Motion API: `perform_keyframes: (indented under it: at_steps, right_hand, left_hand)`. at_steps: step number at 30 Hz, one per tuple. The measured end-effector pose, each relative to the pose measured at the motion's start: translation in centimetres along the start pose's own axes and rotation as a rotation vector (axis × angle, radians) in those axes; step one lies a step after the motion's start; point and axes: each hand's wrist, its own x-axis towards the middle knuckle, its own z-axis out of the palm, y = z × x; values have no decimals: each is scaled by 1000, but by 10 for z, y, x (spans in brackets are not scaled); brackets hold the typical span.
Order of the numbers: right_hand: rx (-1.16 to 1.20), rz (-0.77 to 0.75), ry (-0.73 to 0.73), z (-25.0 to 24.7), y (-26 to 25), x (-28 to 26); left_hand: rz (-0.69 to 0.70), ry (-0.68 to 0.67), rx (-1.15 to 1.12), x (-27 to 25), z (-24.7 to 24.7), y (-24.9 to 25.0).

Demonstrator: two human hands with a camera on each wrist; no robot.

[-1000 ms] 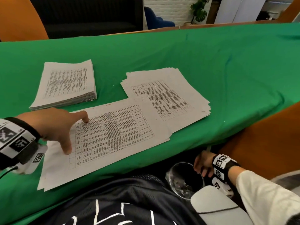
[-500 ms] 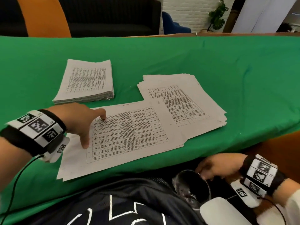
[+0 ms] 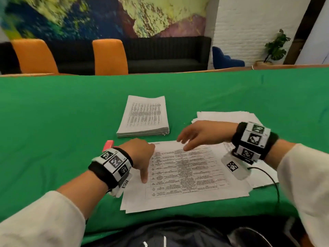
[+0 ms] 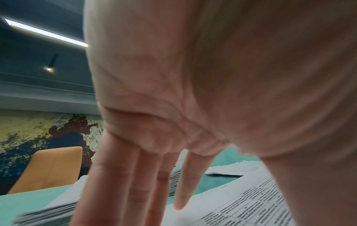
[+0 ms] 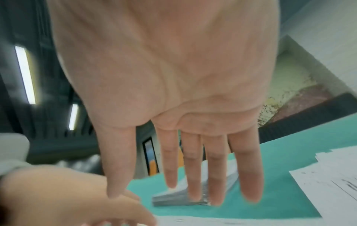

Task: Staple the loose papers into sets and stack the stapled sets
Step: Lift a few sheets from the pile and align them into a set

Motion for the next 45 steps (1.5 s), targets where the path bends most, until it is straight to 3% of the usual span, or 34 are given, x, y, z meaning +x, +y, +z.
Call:
perform_keyframes:
  at_steps: [4, 11, 19, 24, 28, 31, 33, 34, 37, 39, 41, 45]
  right_hand:
    - [-288, 201, -51, 5, 5, 67]
    - [-267, 324, -54, 11, 15, 92]
    - [-282, 318, -22, 14, 19, 90]
    - [-318, 240, -39, 7, 15, 89]
    - [-215, 169, 8, -8, 15, 71]
    - [-27, 151, 165, -28, 22, 48]
    - [260, 118, 276, -38, 30, 35]
    - [445, 75, 315, -40, 32, 29]
    - [908, -72, 432, -38, 24, 17]
    - [1065, -156, 498, -29, 12, 15]
    - [1103, -193, 535, -17, 2, 18]
    - [1010, -239, 715, 0, -20, 23]
  left_hand:
    - [4, 16, 21, 0, 1, -3]
    - [6, 66, -50, -6, 8, -11]
    - [4, 94, -90, -11, 12, -14]
    - [3, 137, -142, -11, 13, -19]
    - [-15, 285, -481, -13, 13, -40]
    - [-110, 666, -1005, -17, 15, -64]
    - [-146, 925, -1356, -22, 17, -74]
    - [-138, 992, -1502, -24, 18, -77]
    - [-33, 905, -1857, -30, 22, -73]
    - [95, 849, -1994, -30, 19, -63]
    - [186, 887, -2034, -32, 9, -51]
    - [110, 1106, -1838, -34, -17, -50]
